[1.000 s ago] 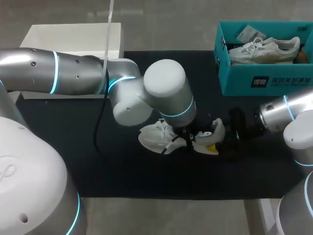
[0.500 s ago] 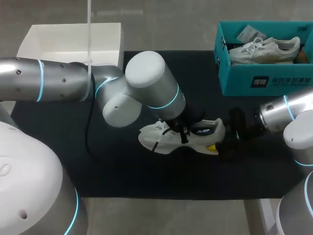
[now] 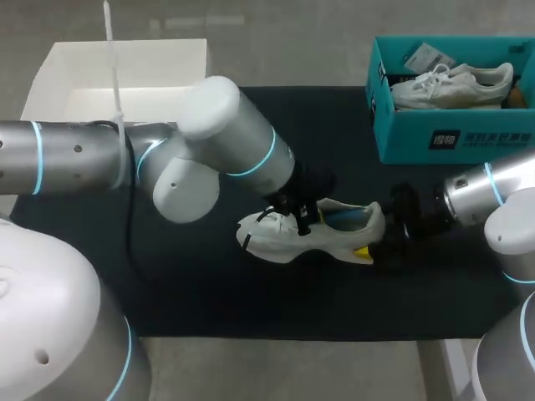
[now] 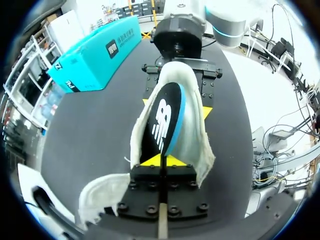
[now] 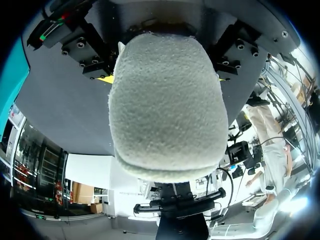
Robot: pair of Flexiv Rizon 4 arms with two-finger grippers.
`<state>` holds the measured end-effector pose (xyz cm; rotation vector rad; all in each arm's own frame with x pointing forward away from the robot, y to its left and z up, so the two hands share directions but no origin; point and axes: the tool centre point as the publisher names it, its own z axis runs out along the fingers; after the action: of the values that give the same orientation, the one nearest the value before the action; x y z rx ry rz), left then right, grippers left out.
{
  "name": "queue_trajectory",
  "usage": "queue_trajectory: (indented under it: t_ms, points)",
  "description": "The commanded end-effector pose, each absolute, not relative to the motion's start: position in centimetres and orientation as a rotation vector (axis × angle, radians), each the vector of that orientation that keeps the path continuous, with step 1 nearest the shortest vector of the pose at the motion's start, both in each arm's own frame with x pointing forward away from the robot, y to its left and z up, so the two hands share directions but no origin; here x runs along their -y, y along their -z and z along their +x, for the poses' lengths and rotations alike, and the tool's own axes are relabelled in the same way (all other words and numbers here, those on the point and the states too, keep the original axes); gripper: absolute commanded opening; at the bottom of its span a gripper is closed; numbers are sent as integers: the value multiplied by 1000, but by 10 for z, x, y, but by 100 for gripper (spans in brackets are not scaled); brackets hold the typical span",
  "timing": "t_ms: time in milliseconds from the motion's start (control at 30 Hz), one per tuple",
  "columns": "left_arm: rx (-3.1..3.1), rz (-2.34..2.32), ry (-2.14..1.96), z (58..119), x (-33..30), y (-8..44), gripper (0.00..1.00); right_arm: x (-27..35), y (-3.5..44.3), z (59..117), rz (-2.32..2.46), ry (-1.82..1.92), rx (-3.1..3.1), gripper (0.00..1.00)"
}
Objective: Take the shoe out of the shoebox, open the shoe tongue, remove and reinsert the insole, then place the shoe into the shoebox
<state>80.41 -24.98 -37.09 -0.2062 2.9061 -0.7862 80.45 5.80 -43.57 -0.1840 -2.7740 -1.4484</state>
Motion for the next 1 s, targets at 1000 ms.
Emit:
queue_trajectory:
  t_ms: [1000]
  points:
    - [-2764,44,1250,782,296,226,0,-60,440,803,-186,1444,2777,0]
